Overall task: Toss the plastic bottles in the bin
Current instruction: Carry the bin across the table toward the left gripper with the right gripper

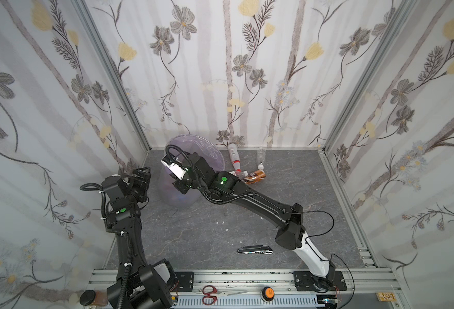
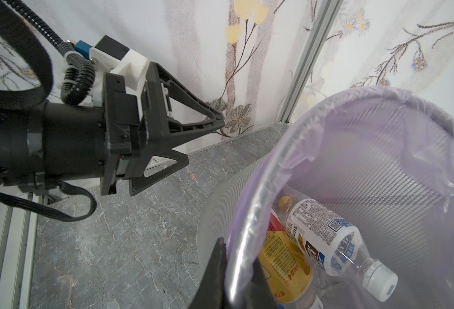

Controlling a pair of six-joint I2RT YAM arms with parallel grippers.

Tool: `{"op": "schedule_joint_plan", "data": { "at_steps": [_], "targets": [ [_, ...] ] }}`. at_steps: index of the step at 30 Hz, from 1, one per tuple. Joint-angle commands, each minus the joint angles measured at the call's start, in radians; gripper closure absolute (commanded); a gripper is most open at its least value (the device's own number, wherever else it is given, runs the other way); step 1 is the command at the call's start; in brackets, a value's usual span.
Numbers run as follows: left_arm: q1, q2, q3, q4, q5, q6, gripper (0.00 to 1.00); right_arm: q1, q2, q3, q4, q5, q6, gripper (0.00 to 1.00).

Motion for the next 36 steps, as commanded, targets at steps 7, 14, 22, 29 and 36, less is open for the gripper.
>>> {"op": "schedule_joint_plan", "data": {
  "at_steps": [7, 14, 22, 29, 36],
  "targets": [
    [-0.013, 0.028, 0.160, 0.026, 0.046, 0.035, 0.00, 0.007, 0.000, 0.010, 0.060, -0.005, -0.095, 1.00],
    [-0.071, 0.119, 0.344, 0.015, 0.101, 0.060, 0.00, 0.005, 0.008, 0.010, 0.054, -0.045, -0.130, 1.00],
    [-0.116, 0.180, 0.464, -0.108, 0.084, 0.190, 0.00, 0.004, 0.041, 0.008, 0.064, -0.086, -0.141, 1.00],
    [-0.140, 0.186, 0.472, -0.148, 0.068, 0.235, 0.00, -0.004, 0.026, 0.008, 0.045, -0.098, -0.174, 1.00],
    [-0.161, 0.196, 0.472, -0.172, 0.053, 0.272, 0.00, -0.012, -0.023, -0.003, 0.006, -0.121, -0.192, 1.00]
  ]
}}
